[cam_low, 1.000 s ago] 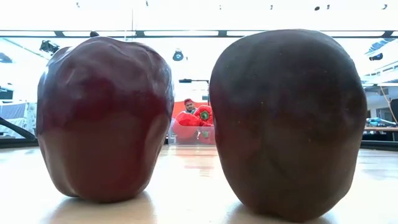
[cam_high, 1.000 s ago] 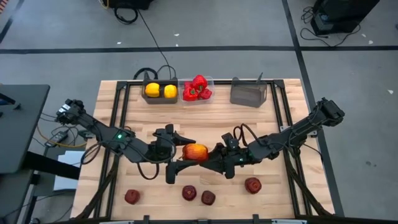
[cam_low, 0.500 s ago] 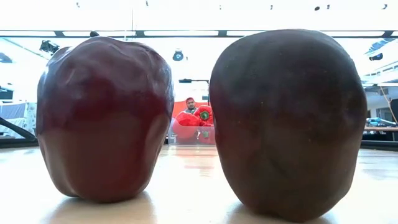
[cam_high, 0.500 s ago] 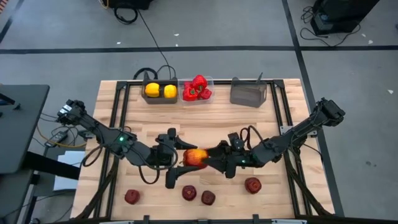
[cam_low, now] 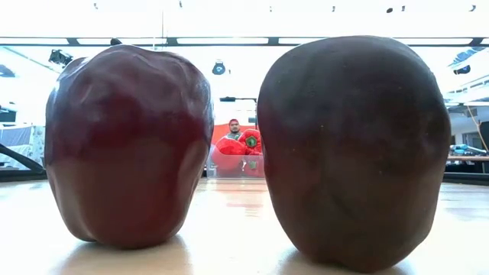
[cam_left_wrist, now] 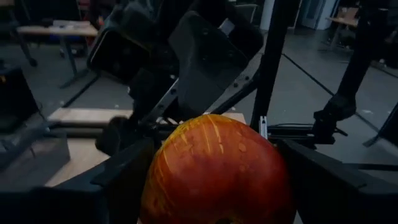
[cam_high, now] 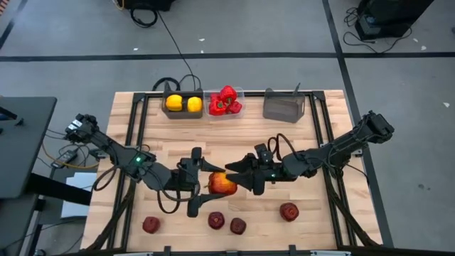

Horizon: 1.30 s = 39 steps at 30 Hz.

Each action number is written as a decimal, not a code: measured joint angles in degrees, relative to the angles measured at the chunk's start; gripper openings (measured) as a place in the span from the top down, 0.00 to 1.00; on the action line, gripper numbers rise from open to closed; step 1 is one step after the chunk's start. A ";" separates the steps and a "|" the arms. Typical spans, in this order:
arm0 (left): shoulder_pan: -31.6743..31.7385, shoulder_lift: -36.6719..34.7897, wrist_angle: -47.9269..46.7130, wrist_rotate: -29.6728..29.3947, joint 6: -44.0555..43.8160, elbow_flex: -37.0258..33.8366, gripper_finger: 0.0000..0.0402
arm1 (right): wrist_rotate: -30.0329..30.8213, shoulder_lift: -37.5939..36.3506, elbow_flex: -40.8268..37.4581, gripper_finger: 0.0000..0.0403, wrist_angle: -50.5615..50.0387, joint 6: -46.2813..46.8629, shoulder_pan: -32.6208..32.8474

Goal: Sort produce into baskets
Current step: Put the yellow-red apple into the right black bin

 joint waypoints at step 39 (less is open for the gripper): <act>5.45 -1.07 -7.19 -8.53 -5.15 0.22 0.03 | -11.45 -2.03 -0.22 0.17 -7.08 1.44 -9.02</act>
